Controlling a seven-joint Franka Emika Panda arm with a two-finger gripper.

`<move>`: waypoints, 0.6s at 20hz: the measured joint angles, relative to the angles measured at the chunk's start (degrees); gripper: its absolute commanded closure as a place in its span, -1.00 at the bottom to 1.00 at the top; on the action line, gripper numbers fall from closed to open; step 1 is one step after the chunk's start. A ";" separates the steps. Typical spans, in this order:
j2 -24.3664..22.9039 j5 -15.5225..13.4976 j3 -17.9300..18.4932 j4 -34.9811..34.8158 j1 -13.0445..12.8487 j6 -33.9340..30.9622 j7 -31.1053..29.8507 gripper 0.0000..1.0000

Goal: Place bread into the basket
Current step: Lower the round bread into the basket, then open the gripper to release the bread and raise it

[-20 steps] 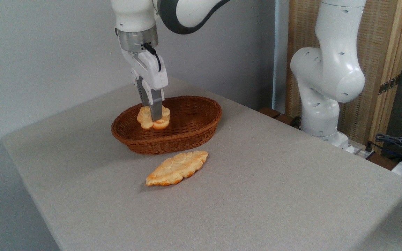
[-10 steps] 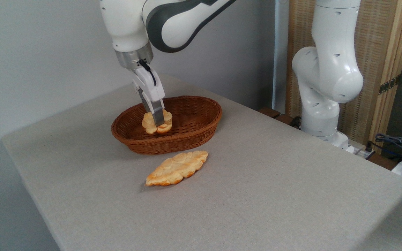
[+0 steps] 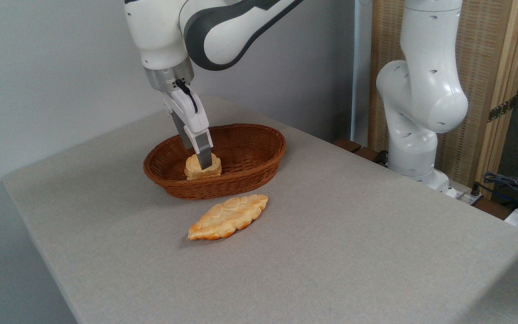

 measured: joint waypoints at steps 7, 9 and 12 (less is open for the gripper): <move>-0.04 0.00 2.88 6.22 0.94 -0.02 0.00 -1.00; -0.13 0.08 5.12 7.70 1.09 -0.08 0.00 -1.00; -0.40 3.05 8.74 9.71 1.37 -2.68 0.08 -1.00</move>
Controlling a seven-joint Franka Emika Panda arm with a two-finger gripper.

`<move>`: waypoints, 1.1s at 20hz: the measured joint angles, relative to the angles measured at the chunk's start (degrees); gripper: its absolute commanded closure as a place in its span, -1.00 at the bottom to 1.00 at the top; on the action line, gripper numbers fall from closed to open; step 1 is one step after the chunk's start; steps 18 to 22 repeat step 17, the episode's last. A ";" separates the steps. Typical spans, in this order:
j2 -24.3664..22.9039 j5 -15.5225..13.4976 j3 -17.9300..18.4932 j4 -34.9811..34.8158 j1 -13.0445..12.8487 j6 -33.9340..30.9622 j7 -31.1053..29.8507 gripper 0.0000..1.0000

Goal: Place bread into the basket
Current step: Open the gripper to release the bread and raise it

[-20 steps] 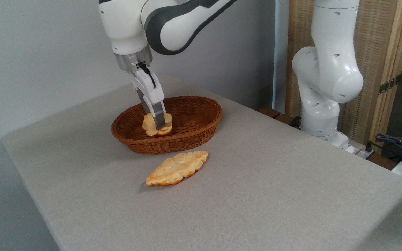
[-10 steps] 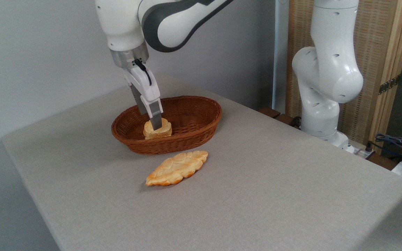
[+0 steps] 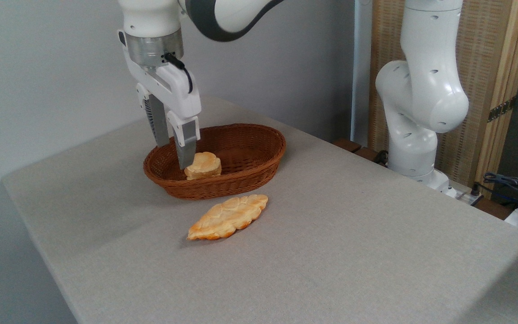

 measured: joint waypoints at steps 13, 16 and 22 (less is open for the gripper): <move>-0.58 4.19 11.77 3.74 0.26 -5.63 11.81 -1.00; -0.58 6.83 11.71 3.80 -0.04 -6.09 12.48 -1.00; -0.58 7.07 11.58 3.80 -0.22 -6.10 12.48 -1.00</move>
